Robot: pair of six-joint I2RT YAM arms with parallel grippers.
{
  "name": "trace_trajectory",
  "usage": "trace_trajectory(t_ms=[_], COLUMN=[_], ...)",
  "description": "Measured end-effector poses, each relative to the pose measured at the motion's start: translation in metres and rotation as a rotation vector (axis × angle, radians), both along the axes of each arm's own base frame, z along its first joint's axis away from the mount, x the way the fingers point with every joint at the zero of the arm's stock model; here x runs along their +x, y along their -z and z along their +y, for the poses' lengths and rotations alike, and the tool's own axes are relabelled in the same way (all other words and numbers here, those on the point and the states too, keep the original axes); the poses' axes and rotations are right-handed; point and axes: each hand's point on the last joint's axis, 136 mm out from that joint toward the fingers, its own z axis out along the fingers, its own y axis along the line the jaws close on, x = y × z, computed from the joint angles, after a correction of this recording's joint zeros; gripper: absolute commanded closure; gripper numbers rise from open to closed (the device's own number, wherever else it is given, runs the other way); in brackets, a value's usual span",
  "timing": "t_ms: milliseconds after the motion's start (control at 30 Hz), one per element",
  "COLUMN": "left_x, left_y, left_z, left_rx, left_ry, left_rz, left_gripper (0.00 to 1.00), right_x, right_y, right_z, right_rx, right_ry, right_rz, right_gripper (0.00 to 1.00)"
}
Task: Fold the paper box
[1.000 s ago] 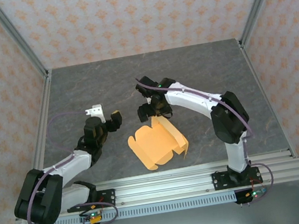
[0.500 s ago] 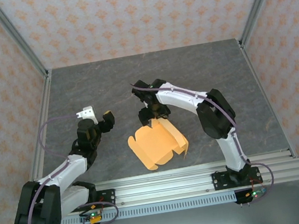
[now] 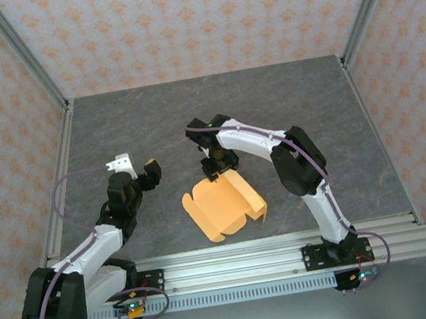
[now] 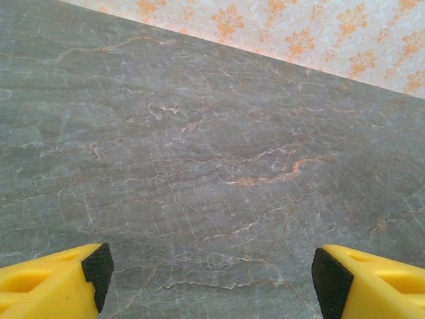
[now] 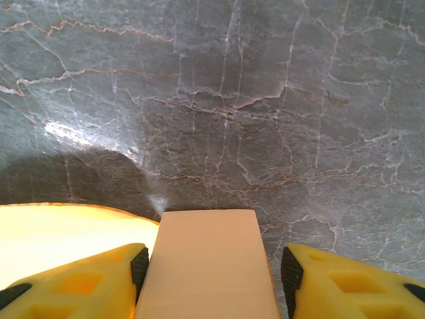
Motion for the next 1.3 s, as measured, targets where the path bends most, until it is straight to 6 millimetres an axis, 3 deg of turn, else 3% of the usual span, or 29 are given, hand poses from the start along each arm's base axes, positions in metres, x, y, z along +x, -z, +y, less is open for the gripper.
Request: trace_trajectory(t_ms=[200, 833, 1000, 1167, 1300], left_x=[-0.001, -0.007, -0.009, -0.011, -0.011], left_y=[-0.002, -0.005, -0.006, -0.003, -0.005], left_z=[0.001, 0.010, 0.011, 0.011, 0.011], left_rx=[-0.005, -0.015, -0.021, -0.020, -0.022], left_ry=[-0.005, -0.046, -0.051, -0.051, -0.051], left_rz=[-0.007, -0.026, -0.030, -0.023, -0.030], left_gripper=[0.18, 0.18, 0.18, 0.17, 0.17], right_x=[-0.001, -0.014, -0.018, -0.016, -0.016], right_y=[0.000, 0.001, -0.001, -0.003, -0.008], right_z=[-0.002, 0.001, -0.003, -0.005, -0.007], right_rx=[-0.011, -0.062, -0.064, -0.073, -0.071], right_ry=[-0.039, -0.230, -0.234, -0.241, -0.227], right_rz=[0.001, -0.017, -0.014, -0.027, -0.042], right_gripper=[0.57, 0.64, 0.57, 0.38, 0.31])
